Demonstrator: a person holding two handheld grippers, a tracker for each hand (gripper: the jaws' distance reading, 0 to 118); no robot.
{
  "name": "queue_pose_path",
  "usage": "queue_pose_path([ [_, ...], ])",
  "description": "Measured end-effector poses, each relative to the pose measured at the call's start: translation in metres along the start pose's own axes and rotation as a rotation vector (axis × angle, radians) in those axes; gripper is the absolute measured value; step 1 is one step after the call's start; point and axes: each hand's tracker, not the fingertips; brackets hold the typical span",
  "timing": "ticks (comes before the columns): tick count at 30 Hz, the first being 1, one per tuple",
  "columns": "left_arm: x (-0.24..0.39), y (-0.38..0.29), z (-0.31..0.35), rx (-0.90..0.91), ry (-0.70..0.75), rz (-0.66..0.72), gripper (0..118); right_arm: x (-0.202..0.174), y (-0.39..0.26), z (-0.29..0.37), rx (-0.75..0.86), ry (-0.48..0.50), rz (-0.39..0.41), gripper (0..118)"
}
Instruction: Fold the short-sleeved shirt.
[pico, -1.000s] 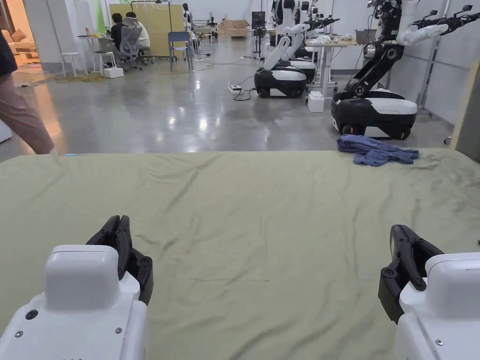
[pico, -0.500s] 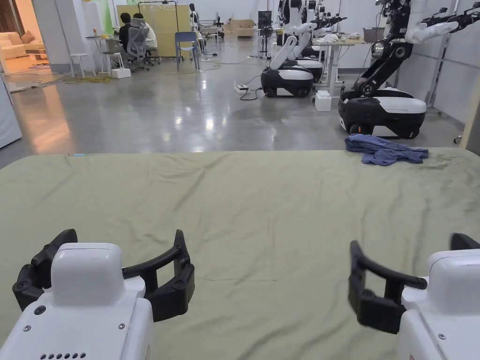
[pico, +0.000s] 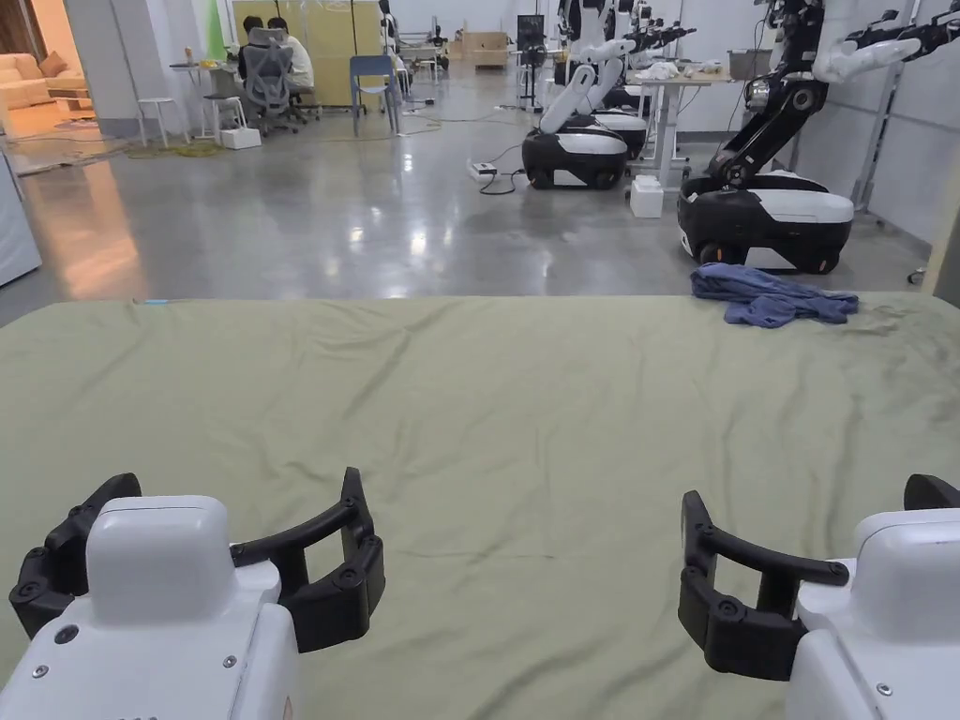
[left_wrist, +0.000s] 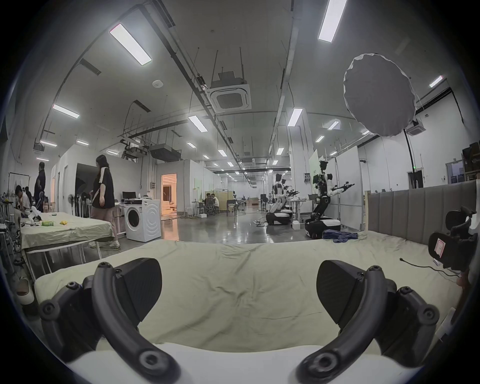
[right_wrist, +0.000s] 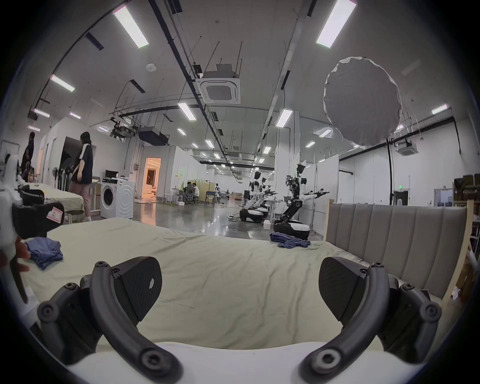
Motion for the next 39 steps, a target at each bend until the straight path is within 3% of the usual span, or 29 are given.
queue_pose_path([
  [7, 0.001, 0.002, 0.001, 0.012, 0.001, -0.015, 118, 0.005, 0.001, 0.0, -0.001, 0.05, -0.058, 118],
  [14, 0.005, 0.004, 0.003, 0.019, 0.006, -0.033, 118, -0.005, -0.008, 0.004, 0.006, -0.051, 0.018, 118],
  [16, 0.005, 0.006, 0.003, 0.022, 0.008, -0.035, 118, -0.002, -0.007, 0.005, -0.002, -0.012, 0.019, 118],
  [20, 0.006, 0.008, 0.004, 0.03, 0.013, -0.054, 118, 0.008, -0.003, 0.01, 0.02, 0.134, -0.107, 118],
  [25, 0.006, 0.007, 0.004, 0.023, 0.017, -0.056, 118, 0.003, 0.0, 0.012, 0.05, 0.066, -0.044, 118],
  [32, 0.006, 0.005, 0.005, 0.016, 0.025, -0.059, 118, 0.002, -0.001, 0.006, 0.057, 0.084, -0.07, 118],
  [35, 0.006, 0.004, 0.005, 0.013, 0.026, -0.065, 118, -0.002, -0.001, 0.003, 0.048, 0.025, -0.047, 118],
  [39, 0.006, 0.003, 0.004, 0.008, 0.027, -0.065, 118, -0.002, -0.001, 0.001, 0.043, 0.072, -0.074, 118],
])
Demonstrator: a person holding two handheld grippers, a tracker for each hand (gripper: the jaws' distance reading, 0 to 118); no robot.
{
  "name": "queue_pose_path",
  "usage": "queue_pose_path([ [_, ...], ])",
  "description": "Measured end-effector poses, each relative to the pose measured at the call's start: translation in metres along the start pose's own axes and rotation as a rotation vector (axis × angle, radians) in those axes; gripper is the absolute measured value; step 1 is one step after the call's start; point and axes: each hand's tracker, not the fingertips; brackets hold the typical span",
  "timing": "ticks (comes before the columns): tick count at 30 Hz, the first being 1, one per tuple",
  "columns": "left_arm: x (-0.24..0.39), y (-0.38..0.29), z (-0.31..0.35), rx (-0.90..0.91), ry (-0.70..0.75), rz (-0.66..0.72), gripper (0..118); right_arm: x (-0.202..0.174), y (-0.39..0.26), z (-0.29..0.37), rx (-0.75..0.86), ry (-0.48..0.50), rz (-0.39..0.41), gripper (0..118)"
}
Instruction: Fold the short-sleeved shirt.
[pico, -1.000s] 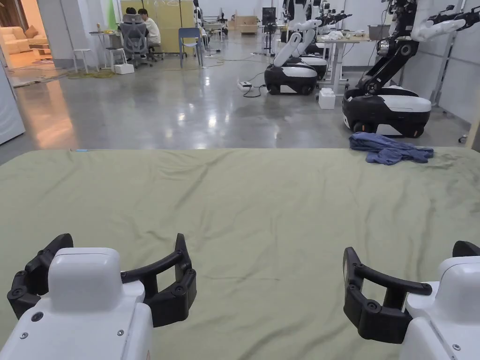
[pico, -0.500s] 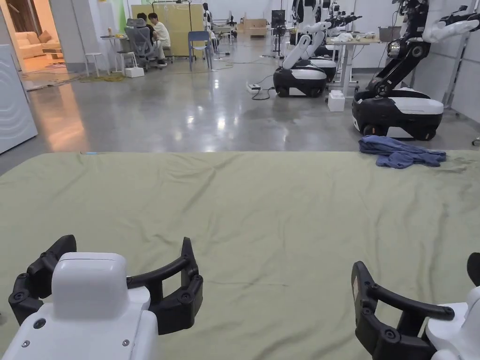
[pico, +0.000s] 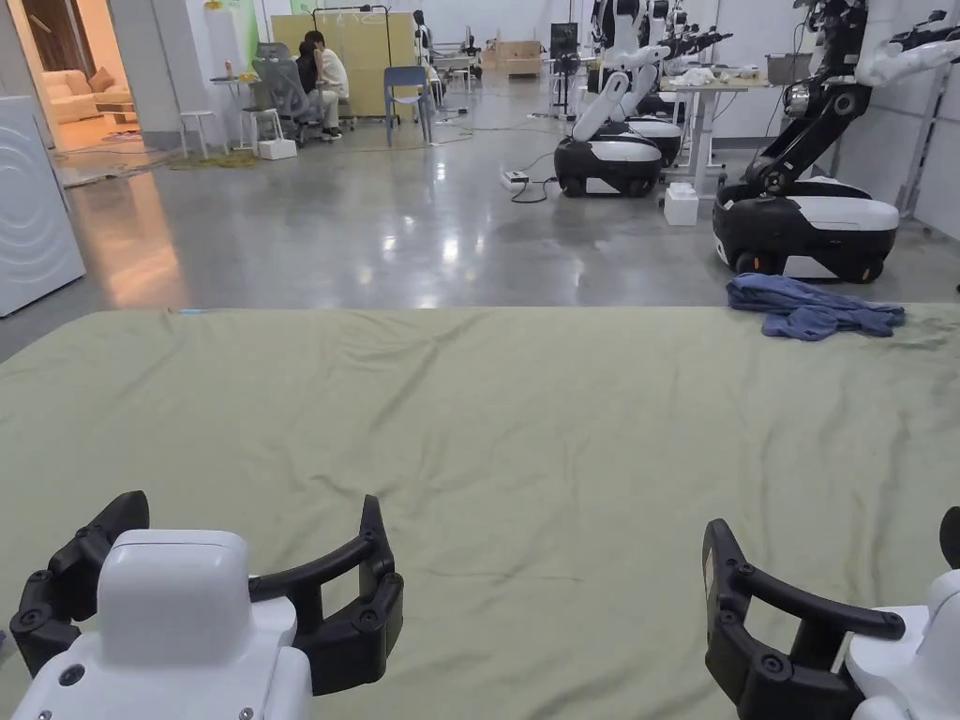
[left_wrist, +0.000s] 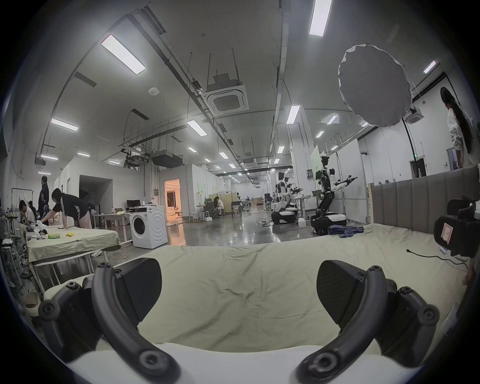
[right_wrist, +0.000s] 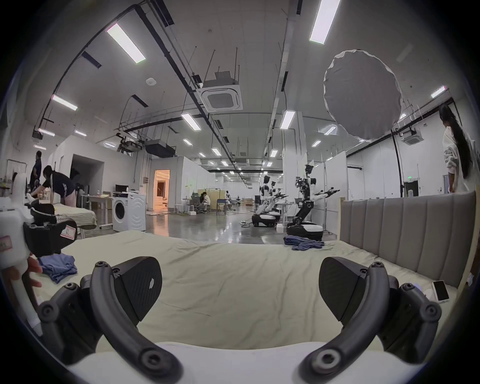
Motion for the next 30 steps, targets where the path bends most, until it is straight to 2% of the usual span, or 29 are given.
queue_pose_path([
  [2, 0.0, -0.0003, -0.0005, -0.004, -0.002, 0.002, 118, -0.0012, 0.0019, -0.0015, -0.005, -0.035, -0.009, 118],
  [4, 0.0008, -0.0003, -0.0009, -0.006, -0.001, 0.001, 118, -0.0047, 0.0045, -0.0054, -0.049, -0.1, 0.021, 118],
  [5, 0.0011, -0.0002, -0.0011, -0.007, -0.002, 0.001, 118, -0.0049, 0.005, -0.0066, -0.064, -0.106, 0.032, 118],
  [9, 0.0028, -0.0005, -0.0023, -0.013, -0.008, 0.002, 118, 0.0, 0.0044, -0.0068, -0.063, -0.083, -0.01, 118],
  [13, 0.0043, -0.0009, -0.0033, -0.022, -0.012, 0.005, 118, -0.0043, 0.0055, -0.0074, -0.069, -0.143, 0.014, 118],
  [15, 0.0047, -0.0005, -0.0031, -0.025, -0.016, 0.006, 118, -0.0043, 0.0056, -0.0074, -0.079, -0.123, 0.038, 118],
  [18, 0.0055, 0.0007, -0.0021, -0.021, -0.018, 0.004, 118, -0.0027, 0.0073, -0.0073, -0.117, -0.058, -0.015, 118],
  [21, 0.0055, 0.0023, -0.0014, -0.017, -0.017, 0.004, 118, -0.001, 0.0059, -0.0055, -0.092, -0.032, -0.027, 118],
  [30, 0.0047, 0.0046, -0.0007, -0.013, -0.017, 0.006, 118, -0.0053, 0.0093, -0.0056, -0.088, -0.05, 0.002, 118],
])
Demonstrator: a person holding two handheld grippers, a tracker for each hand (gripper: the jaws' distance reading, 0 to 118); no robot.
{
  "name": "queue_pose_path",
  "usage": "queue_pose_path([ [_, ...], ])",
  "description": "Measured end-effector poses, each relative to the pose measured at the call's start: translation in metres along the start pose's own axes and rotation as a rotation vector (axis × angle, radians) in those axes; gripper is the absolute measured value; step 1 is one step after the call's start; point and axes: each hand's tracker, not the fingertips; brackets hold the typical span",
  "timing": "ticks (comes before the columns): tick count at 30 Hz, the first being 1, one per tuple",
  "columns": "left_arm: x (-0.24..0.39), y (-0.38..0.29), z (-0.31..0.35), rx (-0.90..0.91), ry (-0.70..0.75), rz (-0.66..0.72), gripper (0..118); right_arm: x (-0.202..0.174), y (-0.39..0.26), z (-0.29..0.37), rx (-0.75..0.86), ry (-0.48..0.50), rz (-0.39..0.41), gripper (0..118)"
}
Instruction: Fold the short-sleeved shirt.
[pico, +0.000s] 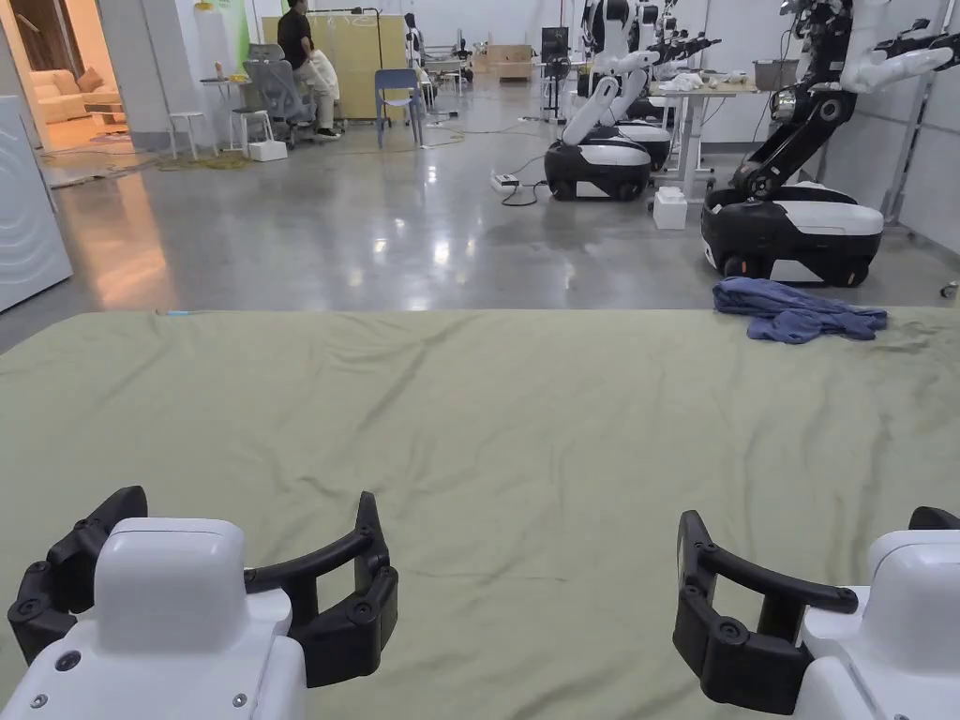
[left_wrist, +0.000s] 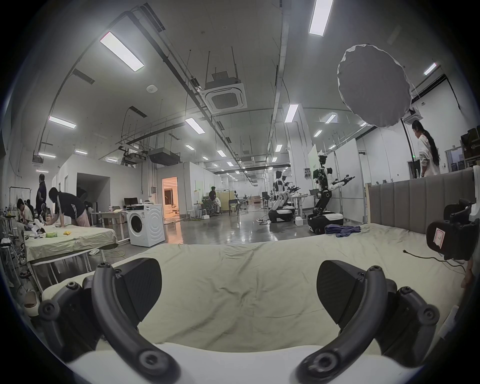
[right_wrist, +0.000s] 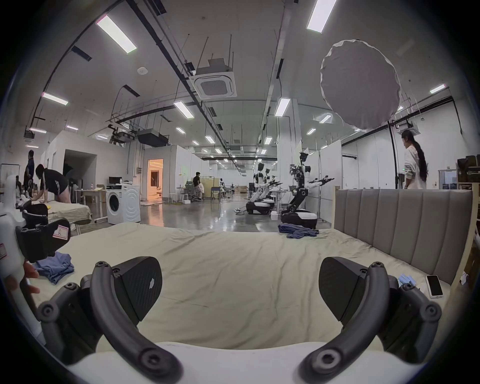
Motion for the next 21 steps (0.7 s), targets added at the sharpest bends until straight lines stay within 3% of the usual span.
queue_pose_path([
  [18, 0.0021, 0.0003, 0.0009, -0.005, -0.008, 0.007, 118, -0.0029, 0.0009, 0.0011, 0.001, -0.003, 0.044, 118],
  [21, 0.0023, 0.0007, 0.0012, -0.004, -0.009, 0.009, 118, 0.0004, 0.003, -0.0001, -0.019, 0.055, 0.03, 118],
])
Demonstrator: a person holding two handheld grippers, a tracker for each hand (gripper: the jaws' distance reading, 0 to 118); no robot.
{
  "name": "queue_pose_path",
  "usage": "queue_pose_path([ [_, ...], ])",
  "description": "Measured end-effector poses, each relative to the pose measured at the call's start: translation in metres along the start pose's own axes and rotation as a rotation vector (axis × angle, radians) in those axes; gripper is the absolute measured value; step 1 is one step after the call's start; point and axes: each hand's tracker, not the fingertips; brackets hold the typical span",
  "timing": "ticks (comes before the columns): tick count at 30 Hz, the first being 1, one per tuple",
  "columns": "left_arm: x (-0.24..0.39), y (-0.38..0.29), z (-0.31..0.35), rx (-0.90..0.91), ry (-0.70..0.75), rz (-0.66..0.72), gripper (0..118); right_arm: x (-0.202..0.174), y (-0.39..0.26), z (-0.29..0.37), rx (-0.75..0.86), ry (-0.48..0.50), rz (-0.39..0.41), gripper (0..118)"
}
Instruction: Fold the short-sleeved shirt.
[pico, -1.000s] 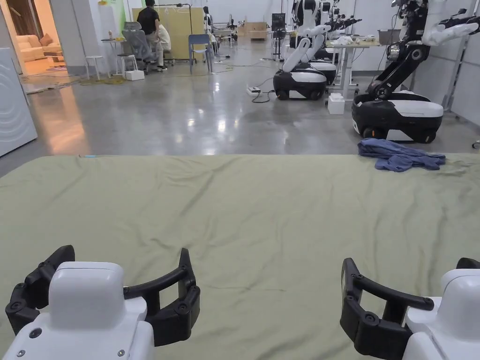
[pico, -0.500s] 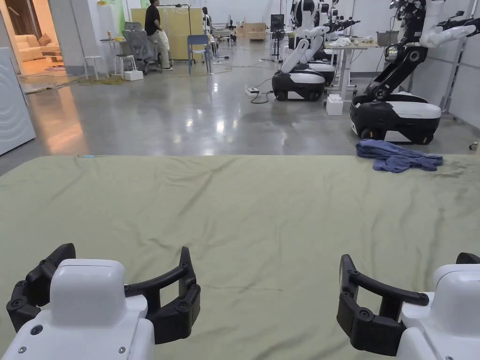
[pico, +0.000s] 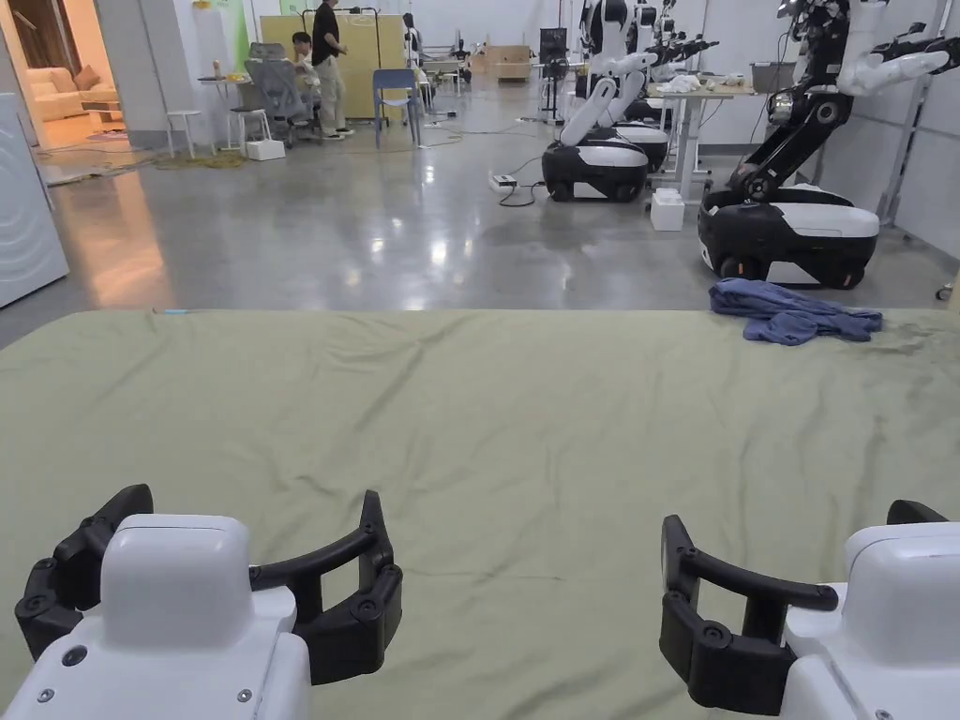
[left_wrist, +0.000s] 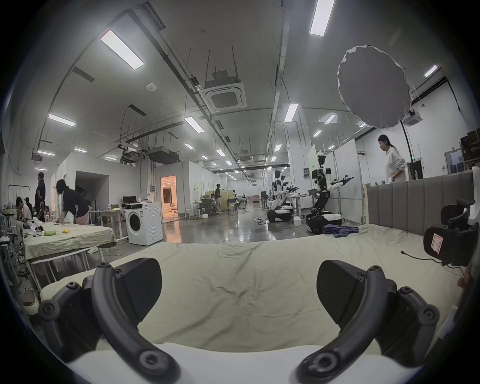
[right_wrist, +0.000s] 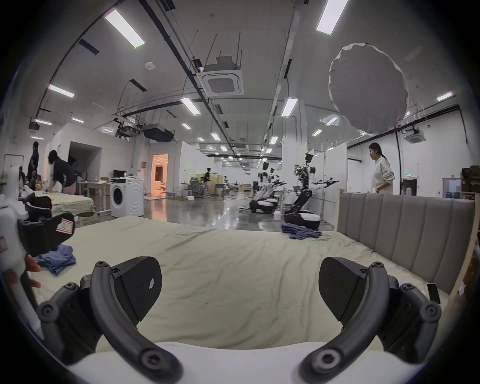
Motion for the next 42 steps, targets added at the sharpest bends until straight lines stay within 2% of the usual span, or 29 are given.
queue_pose_path([
  [2, 0.0002, 0.0005, 0.0004, 0.001, 0.0, -0.002, 118, 0.0009, 0.0001, 0.0002, 0.006, -0.008, -0.016, 118],
  [6, -0.0005, 0.0005, 0.0005, 0.001, 0.002, -0.005, 118, -0.0051, -0.002, 0.0014, 0.063, -0.128, 0.041, 118],
  [42, 0.0028, -0.0029, 0.001, -0.017, -0.005, 0.0, 118, -0.0072, -0.0052, 0.0009, 0.008, -0.111, 0.056, 118],
])
